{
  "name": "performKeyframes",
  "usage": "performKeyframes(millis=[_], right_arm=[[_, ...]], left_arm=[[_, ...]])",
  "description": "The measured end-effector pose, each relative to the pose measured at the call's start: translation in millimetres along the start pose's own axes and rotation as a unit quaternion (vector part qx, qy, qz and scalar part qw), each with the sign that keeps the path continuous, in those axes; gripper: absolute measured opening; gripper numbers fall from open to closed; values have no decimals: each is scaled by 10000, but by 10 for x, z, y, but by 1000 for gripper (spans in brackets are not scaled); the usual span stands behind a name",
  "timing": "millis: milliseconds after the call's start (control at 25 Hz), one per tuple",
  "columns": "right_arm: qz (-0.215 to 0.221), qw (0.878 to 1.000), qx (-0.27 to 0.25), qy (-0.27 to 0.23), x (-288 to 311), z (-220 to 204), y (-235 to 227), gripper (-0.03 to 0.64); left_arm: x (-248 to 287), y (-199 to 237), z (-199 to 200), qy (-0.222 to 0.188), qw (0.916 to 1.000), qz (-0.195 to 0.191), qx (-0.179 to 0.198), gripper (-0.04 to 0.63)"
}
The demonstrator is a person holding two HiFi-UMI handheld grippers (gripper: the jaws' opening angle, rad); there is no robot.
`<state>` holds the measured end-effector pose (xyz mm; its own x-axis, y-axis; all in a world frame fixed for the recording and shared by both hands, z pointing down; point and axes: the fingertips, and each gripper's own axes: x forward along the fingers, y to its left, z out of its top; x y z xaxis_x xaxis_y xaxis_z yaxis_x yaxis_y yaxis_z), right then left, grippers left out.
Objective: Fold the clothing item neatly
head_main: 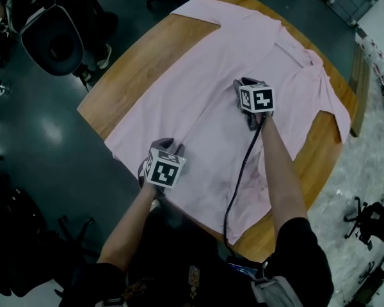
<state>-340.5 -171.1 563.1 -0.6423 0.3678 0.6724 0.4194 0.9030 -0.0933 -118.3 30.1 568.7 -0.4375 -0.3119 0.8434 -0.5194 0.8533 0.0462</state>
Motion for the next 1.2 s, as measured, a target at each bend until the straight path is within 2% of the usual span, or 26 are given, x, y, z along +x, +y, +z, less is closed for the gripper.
performKeyframes(millis=[160,320,440,640,920,1200], right_arm=[[13,9995,-69,297,199,-71,13,101],[83,9983,-284,498,218,-60,32,17],[84,9987,-285,414,141,0,19,12],[-71,9994,-304,155,-62,148,-59,11],[-279,9992,-299,16,-447,199,-240,11],[-424,9979,-329,366,-534,-116,-419,11]], left_arm=[[-10,56,-46,10,9998,18,-195,135],[-38,98,-85,40,9995,34,-323,103],[-105,149,-66,20,9995,85,-316,60],[-207,135,-64,26,9996,63,-277,38],[-374,-47,-25,84,9995,-298,88,25],[-352,-386,-77,402,9947,-813,487,25]])
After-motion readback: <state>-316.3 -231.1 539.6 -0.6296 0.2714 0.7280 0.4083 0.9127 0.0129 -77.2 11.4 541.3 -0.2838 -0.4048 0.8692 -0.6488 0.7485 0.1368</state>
